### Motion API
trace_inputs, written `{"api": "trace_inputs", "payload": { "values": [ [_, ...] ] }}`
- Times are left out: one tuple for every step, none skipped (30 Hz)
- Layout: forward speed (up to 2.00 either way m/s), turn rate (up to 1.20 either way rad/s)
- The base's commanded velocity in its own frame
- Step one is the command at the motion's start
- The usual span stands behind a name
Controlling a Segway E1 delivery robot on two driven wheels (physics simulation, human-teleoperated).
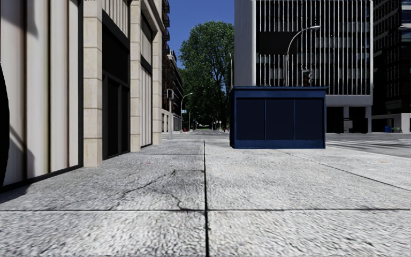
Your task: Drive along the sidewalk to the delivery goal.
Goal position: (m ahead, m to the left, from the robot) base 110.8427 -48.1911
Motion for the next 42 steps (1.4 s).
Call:
{"api": "trace_inputs", "payload": {
  "values": [
    [2.00,0.00],
    [2.00,0.00],
    [2.00,0.00],
    [2.00,0.00],
    [2.00,0.00],
    [2.00,0.00],
    [2.00,0.00],
    [2.00,0.00],
    [2.00,0.00],
    [2.00,0.00],
    [2.00,0.00],
    [2.00,0.00],
    [2.00,0.00],
    [2.00,0.00],
    [2.00,0.00],
    [2.00,0.00],
    [2.00,0.00],
    [2.00,0.00],
    [2.00,0.00],
    [2.00,0.00],
    [2.00,0.00],
    [2.00,0.00],
    [2.00,0.00],
    [1.98,0.00],
    [1.87,0.00],
    [1.76,0.00],
    [1.76,0.00],
    [1.73,0.06],
    [1.72,0.13],
    [1.72,0.17],
    [1.72,0.17],
    [1.72,0.19],
    [1.72,0.20],
    [1.72,0.20],
    [1.72,0.20],
    [1.72,0.20],
    [1.72,0.20],
    [1.72,0.20],
    [1.72,0.20],
    [1.72,0.20],
    [1.72,0.20],
    [1.72,0.20]
  ]
}}
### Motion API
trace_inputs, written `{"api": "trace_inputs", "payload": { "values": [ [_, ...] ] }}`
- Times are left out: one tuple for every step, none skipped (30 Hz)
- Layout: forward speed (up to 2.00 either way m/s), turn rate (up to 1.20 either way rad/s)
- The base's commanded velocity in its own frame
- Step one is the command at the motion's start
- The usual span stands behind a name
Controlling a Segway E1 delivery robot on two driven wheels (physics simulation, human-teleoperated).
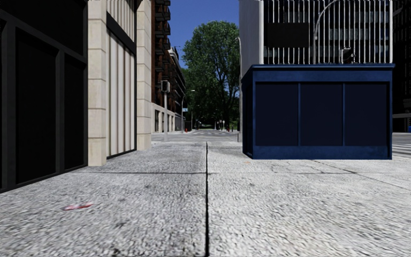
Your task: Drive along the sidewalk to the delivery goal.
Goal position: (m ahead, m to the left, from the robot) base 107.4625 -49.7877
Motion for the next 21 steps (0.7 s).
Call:
{"api": "trace_inputs", "payload": {
  "values": [
    [1.72,0.20],
    [1.72,0.20],
    [1.72,0.20],
    [1.72,0.17],
    [1.72,0.14],
    [1.72,0.14],
    [1.72,0.14],
    [1.72,0.13],
    [1.72,0.13],
    [1.72,0.13],
    [1.72,0.13],
    [1.72,0.13],
    [1.72,0.13],
    [1.72,0.13],
    [1.72,0.13],
    [1.72,0.13],
    [1.72,0.14],
    [1.72,0.15],
    [1.72,0.15],
    [1.72,0.16],
    [1.72,0.17]
  ]
}}
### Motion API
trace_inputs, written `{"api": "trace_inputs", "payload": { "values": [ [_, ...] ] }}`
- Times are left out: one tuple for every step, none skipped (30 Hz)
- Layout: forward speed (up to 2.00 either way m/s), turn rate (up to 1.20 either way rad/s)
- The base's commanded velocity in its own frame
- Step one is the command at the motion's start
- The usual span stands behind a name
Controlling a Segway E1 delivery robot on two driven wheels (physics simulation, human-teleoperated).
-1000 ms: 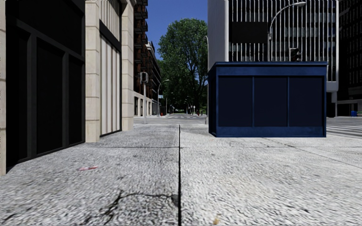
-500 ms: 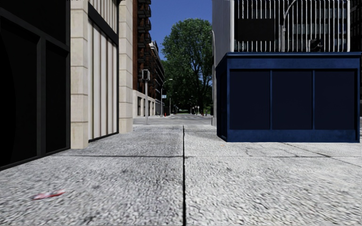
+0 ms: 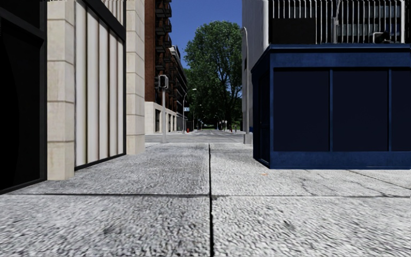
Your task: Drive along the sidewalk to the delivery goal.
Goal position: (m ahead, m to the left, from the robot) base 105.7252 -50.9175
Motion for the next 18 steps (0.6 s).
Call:
{"api": "trace_inputs", "payload": {
  "values": [
    [1.72,0.17],
    [1.72,0.17],
    [1.72,0.17],
    [1.72,0.17],
    [1.73,0.17],
    [1.73,0.17],
    [1.73,0.17],
    [1.73,0.21],
    [1.73,0.27],
    [1.74,0.32],
    [1.74,0.32],
    [1.74,0.33],
    [1.74,0.33],
    [1.74,0.33],
    [1.74,0.33],
    [1.74,0.33],
    [1.74,0.33],
    [1.75,0.33]
  ]
}}
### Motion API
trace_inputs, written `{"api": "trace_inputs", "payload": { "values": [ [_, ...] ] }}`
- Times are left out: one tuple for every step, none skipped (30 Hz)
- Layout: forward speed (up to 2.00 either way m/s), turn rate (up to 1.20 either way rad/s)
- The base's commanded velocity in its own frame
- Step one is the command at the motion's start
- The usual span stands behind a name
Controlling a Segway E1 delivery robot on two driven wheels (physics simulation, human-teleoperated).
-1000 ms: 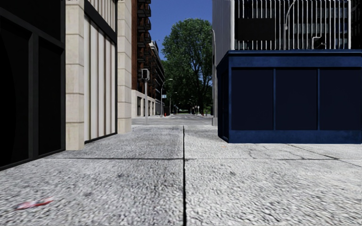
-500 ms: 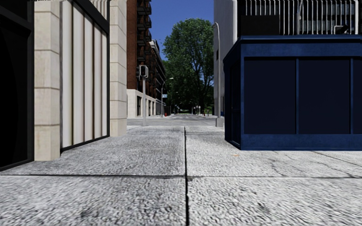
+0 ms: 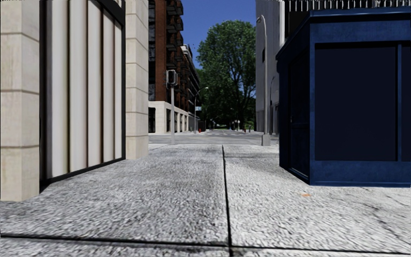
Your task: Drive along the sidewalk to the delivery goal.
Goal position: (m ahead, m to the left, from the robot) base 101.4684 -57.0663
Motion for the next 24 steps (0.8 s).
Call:
{"api": "trace_inputs", "payload": {
  "values": [
    [1.75,0.33],
    [1.75,0.33],
    [1.75,0.33],
    [1.75,0.33],
    [1.75,0.33],
    [1.75,0.33],
    [1.76,0.33],
    [1.78,0.20],
    [1.78,0.20],
    [1.86,0.00],
    [1.90,0.00],
    [1.91,0.00],
    [1.91,0.00],
    [1.92,0.00],
    [1.94,0.00],
    [2.00,0.00],
    [2.00,0.00],
    [2.00,0.00],
    [2.00,0.00],
    [2.00,0.00],
    [2.00,0.00],
    [2.00,0.00],
    [2.00,0.00],
    [2.00,0.00]
  ]
}}
